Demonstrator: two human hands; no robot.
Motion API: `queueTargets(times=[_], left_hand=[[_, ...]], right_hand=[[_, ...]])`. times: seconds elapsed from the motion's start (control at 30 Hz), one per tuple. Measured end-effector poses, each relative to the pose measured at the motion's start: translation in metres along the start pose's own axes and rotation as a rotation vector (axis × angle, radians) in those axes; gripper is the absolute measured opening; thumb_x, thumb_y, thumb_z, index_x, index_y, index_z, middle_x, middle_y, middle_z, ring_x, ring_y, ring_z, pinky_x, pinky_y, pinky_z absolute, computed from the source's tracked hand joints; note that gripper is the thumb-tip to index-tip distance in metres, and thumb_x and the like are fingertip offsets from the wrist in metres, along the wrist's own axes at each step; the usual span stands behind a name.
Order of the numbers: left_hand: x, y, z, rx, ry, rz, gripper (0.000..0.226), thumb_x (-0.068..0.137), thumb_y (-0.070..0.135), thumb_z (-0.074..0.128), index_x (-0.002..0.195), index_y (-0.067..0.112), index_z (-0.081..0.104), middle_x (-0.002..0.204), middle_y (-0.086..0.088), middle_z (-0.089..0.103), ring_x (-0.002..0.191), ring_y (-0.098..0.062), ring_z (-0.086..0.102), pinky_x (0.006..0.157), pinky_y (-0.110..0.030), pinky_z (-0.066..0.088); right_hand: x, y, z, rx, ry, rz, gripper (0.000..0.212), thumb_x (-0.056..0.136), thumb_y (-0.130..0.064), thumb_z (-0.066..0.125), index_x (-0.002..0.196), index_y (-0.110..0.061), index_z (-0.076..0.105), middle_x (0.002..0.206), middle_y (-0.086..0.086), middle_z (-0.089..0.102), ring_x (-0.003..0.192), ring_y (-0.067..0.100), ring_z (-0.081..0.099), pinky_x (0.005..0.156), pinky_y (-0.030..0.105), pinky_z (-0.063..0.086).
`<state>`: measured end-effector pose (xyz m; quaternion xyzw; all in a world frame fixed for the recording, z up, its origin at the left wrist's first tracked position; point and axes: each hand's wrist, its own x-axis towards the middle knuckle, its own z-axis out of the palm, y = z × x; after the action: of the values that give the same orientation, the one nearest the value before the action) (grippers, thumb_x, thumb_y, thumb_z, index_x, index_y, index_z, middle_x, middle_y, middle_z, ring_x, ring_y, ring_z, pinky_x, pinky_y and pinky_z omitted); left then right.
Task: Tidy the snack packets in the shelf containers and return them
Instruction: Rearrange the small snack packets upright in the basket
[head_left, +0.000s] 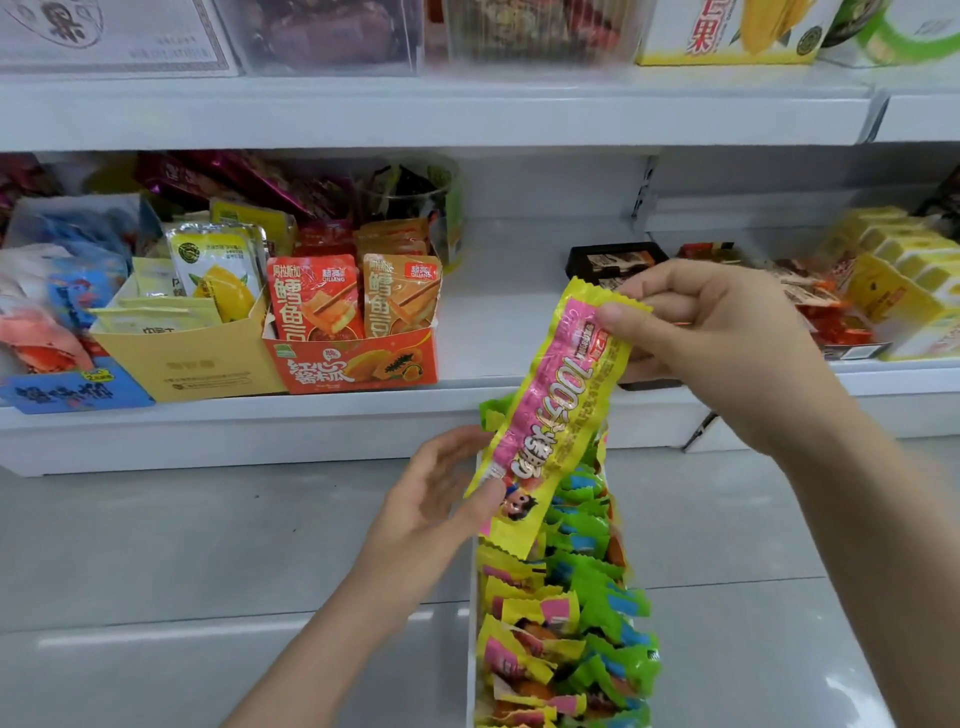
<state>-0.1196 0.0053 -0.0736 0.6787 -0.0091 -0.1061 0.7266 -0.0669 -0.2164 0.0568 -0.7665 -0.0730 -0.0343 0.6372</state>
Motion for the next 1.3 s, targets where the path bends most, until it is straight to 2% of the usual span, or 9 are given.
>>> queueTargets(times=[0.1, 0.27, 0.47, 0.6, 0.73, 0.93, 1.1, 1.2, 1.3], left_hand=[[-0.009, 0.013, 0.006, -0.182, -0.098, -0.062, 0.049, 0.076, 0.034, 0.079, 0.121, 0.023, 0.067, 0.122, -0.001, 0.071, 0.11, -0.017, 0.068, 0.084, -0.026, 0.056], [-0.016, 0.015, 0.015, -0.223, -0.142, -0.09, 0.061, 0.073, 0.012, 0.081, 0.129, 0.013, 0.057, 0.119, -0.009, 0.072, 0.106, -0.023, 0.069, 0.085, -0.027, 0.056], [-0.022, 0.014, 0.016, -0.277, -0.102, -0.12, 0.073, 0.062, -0.006, 0.076, 0.129, 0.015, 0.054, 0.115, -0.018, 0.071, 0.095, -0.023, 0.071, 0.078, -0.028, 0.058], [-0.023, 0.015, 0.019, -0.449, -0.075, -0.158, 0.054, 0.073, 0.002, 0.07, 0.122, 0.001, 0.048, 0.115, -0.02, 0.071, 0.104, -0.024, 0.071, 0.08, -0.024, 0.057], [-0.023, 0.015, 0.023, -0.563, -0.117, -0.121, 0.023, 0.094, 0.009, 0.051, 0.114, 0.003, 0.041, 0.125, -0.023, 0.066, 0.117, -0.037, 0.064, 0.092, -0.033, 0.055], [-0.019, 0.012, 0.03, -0.537, 0.008, -0.07, 0.01, 0.1, 0.015, 0.043, 0.106, 0.008, 0.04, 0.119, -0.022, 0.069, 0.108, -0.039, 0.068, 0.085, -0.031, 0.058], [-0.016, 0.006, 0.028, -0.472, 0.084, 0.001, 0.007, 0.1, 0.013, 0.044, 0.103, 0.007, 0.04, 0.117, -0.019, 0.07, 0.106, -0.037, 0.07, 0.087, -0.031, 0.058], [-0.011, 0.005, 0.026, -0.234, 0.176, 0.139, 0.013, 0.095, 0.016, 0.051, 0.094, 0.007, 0.041, 0.112, -0.011, 0.073, 0.111, -0.027, 0.069, 0.093, -0.029, 0.055], [-0.008, 0.005, 0.021, -0.002, 0.173, 0.3, 0.021, 0.094, 0.001, 0.056, 0.084, 0.018, 0.048, 0.123, 0.001, 0.069, 0.122, -0.017, 0.062, 0.101, -0.024, 0.048]], right_hand=[[0.001, 0.017, 0.006, 0.015, 0.068, 0.03, 0.011, 0.081, -0.015, 0.075, 0.085, -0.009, 0.067, 0.071, 0.004, 0.076, 0.066, 0.014, 0.075, 0.056, 0.022, 0.058], [0.004, 0.04, 0.017, -0.082, 0.244, -0.033, 0.013, 0.081, -0.015, 0.079, 0.077, -0.016, 0.067, 0.061, -0.001, 0.072, 0.065, 0.013, 0.074, 0.055, 0.027, 0.06], [0.006, 0.055, 0.016, -0.037, 0.303, 0.039, 0.013, 0.081, -0.017, 0.081, 0.078, -0.015, 0.068, 0.064, 0.0, 0.074, 0.065, 0.016, 0.074, 0.056, 0.029, 0.061], [0.007, 0.059, 0.01, -0.009, 0.312, 0.062, 0.013, 0.082, -0.017, 0.08, 0.079, -0.015, 0.067, 0.068, 0.0, 0.075, 0.066, 0.016, 0.075, 0.055, 0.026, 0.059], [0.007, 0.063, 0.006, 0.003, 0.306, 0.08, 0.013, 0.083, -0.017, 0.078, 0.079, -0.013, 0.066, 0.069, -0.001, 0.076, 0.067, 0.014, 0.075, 0.053, 0.022, 0.057], [0.006, 0.07, 0.006, 0.062, 0.309, 0.128, 0.012, 0.084, -0.017, 0.076, 0.083, -0.01, 0.067, 0.071, 0.0, 0.076, 0.067, 0.014, 0.075, 0.054, 0.021, 0.057], [0.006, 0.071, 0.014, 0.108, 0.315, 0.164, 0.011, 0.087, -0.021, 0.074, 0.092, -0.013, 0.068, 0.076, 0.001, 0.077, 0.072, 0.015, 0.075, 0.061, 0.025, 0.06], [0.003, 0.069, 0.028, 0.329, 0.198, 0.312, 0.028, 0.09, -0.034, 0.068, 0.107, -0.012, 0.065, 0.097, 0.009, 0.075, 0.094, 0.025, 0.074, 0.073, 0.034, 0.062], [0.004, 0.065, 0.036, 0.497, 0.079, 0.405, 0.029, 0.098, -0.034, 0.057, 0.101, -0.005, 0.06, 0.094, 0.013, 0.063, 0.097, 0.034, 0.072, 0.078, 0.043, 0.062]])
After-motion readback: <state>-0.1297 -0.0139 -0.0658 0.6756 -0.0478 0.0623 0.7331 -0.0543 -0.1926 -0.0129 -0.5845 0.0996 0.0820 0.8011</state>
